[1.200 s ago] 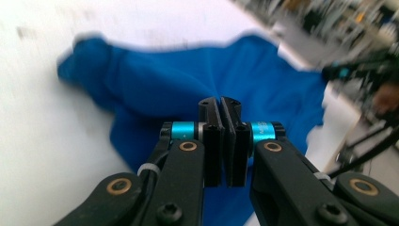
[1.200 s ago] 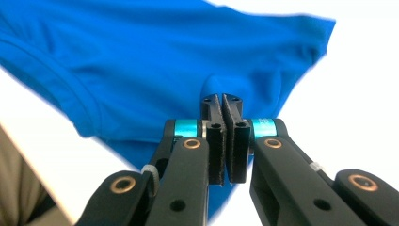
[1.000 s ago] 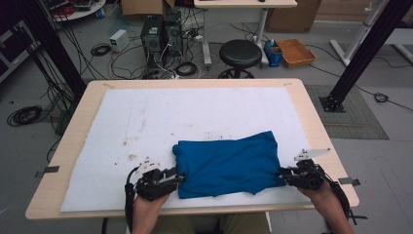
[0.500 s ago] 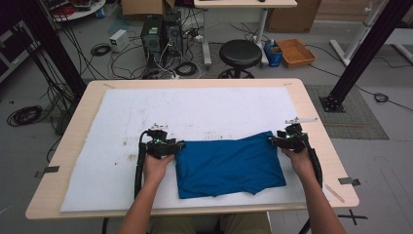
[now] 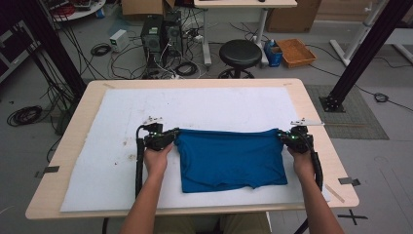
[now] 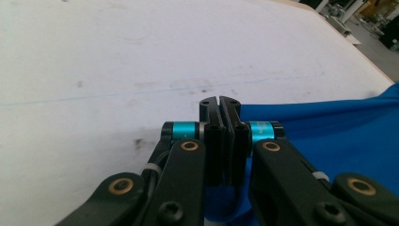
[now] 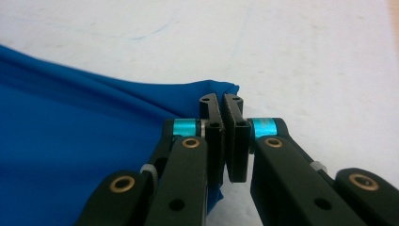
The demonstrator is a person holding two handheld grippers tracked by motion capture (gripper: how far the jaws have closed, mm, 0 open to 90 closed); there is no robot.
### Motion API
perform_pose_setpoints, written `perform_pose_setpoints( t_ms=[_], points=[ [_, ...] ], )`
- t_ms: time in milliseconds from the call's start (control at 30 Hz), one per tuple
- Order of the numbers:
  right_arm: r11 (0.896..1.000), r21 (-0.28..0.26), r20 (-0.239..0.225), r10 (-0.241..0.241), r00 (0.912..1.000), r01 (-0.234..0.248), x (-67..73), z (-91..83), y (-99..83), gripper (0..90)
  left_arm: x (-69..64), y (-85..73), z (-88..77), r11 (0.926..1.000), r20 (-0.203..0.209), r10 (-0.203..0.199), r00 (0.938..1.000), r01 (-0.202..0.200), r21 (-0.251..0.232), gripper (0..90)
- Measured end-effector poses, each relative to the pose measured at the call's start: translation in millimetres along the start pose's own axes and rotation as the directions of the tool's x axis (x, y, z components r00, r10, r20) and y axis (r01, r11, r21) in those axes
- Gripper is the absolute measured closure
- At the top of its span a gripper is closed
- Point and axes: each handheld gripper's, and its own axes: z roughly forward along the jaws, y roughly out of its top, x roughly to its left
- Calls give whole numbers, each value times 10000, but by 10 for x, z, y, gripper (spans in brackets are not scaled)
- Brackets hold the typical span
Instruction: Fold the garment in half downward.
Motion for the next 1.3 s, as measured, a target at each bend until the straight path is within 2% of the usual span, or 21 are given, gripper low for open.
perform_pose_setpoints(
  t_ms=[100,167,200,267,400,467,500,567,600,633,733,867,933,1000,1067,1100,1133,1167,1200,1233,1300],
  points=[
    [9998,-135,470,174,9987,-167,-27,15,-4,856,-34,1,31,9997,-133,121,9998,-124,-195,861],
    [9986,-9,578,527,9969,-528,-49,23,-19,655,-11,-10,16,9997,-175,-251,9995,250,-66,611],
    [9972,90,551,741,9957,-747,-67,18,-28,542,-5,-23,-20,9996,-219,-286,9994,286,-32,571],
    [9953,-136,520,961,9940,-956,-100,-65,-61,458,-8,-79,-137,9988,-22,-464,9989,463,-138,559],
    [9950,-341,-260,933,9953,-942,-108,-327,-174,405,-169,-288,-358,9976,748,-385,9965,339,611,559],
    [9978,-2,-864,655,9941,-658,-49,-439,-268,416,-271,-407,-399,9954,953,-245,9951,154,946,553],
    [9994,216,-1111,303,9933,-281,-5,-479,-309,429,-316,-450,-393,9925,1039,-192,9944,64,1224,541],
    [9992,262,-1011,-275,9945,303,71,-561,-353,435,-402,-524,-357,9883,704,169,9974,-274,1502,534],
    [9997,-26,-790,-248,9966,247,77,-607,-348,435,-429,-551,-324,9845,490,309,9983,-389,1709,534],
    [9990,-440,-633,-39,9980,11,55,-646,-326,435,-451,-572,-316,9868,374,411,9985,-464,1550,535],
    [9855,-1468,-336,812,9961,-853,-65,-681,-211,439,-486,-581,-312,9867,39,557,9984,-557,1525,561],
    [9843,-1453,274,1048,9941,-997,-185,-519,-18,495,-494,-599,-318,9889,18,527,9986,-524,1390,559],
    [9844,-1207,-121,1275,9918,-1280,-215,-426,28,508,-497,-602,-317,9889,54,549,9985,-551,1382,548],
    [9910,-280,-953,1280,9872,-1311,-186,-262,34,493,-511,-612,-306,9886,142,683,9976,-696,1332,526],
    [9961,508,-844,757,9936,-716,-106,-63,23,516,-537,-628,-296,9862,149,1006,9948,-1017,1305,548],
    [9958,743,-893,610,9941,-544,-72,32,21,597,-554,-637,-291,9825,190,1195,9926,-1210,1418,638],
    [9960,878,-734,231,9970,-166,-37,118,27,722,-567,-640,-285,9797,242,1328,9909,-1349,1486,786],
    [9943,1020,-372,-259,9990,296,6,180,38,833,-583,-638,-281,9783,198,1422,9896,-1435,1496,847],
    [9946,838,167,-627,9979,611,38,208,55,875,-585,-635,-280,9783,109,1404,9900,-1405,1524,858],
    [9952,893,274,-428,9987,402,34,245,80,877,-574,-629,-279,9791,109,1354,9907,-1355,1519,863],
    [9968,794,554,82,9984,-126,9,269,122,876,-538,-596,-288,9788,-367,1564,9870,-1499,1394,868]
  ],
)
